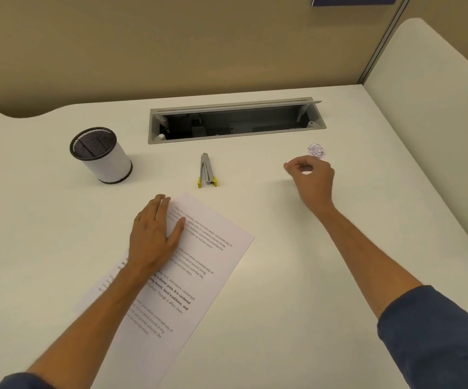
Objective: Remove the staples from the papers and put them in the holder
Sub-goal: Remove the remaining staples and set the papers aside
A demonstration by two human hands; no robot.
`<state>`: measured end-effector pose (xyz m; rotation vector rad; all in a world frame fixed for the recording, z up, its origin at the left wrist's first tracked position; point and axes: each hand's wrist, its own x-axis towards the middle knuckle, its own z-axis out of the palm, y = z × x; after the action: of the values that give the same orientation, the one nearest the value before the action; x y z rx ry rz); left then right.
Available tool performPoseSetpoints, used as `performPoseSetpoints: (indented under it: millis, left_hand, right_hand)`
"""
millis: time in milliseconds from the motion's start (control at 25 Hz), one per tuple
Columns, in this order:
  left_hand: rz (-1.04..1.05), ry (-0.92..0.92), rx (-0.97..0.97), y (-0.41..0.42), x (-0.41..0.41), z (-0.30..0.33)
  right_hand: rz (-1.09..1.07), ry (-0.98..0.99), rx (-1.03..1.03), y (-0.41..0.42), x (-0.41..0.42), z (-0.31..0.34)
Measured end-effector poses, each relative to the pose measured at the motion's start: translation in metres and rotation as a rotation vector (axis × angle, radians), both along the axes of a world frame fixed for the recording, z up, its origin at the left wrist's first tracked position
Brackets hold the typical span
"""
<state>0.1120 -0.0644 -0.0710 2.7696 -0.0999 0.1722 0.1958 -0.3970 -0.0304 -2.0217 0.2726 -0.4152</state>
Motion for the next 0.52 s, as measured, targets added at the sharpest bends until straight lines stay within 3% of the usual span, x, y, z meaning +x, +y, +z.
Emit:
performPoseSetpoints:
  millis: [200,520]
  left_hand:
    - [0.191,0.053,0.078,0.011,-0.02,0.016]
    - [0.21,0.159,0.149,0.021,-0.047,0.021]
  right_hand:
    - [0.222,0.09,-0.052,0.071,-0.063,0.001]
    - [0.438,0.382,-0.672,0.122,-0.114,-0.007]
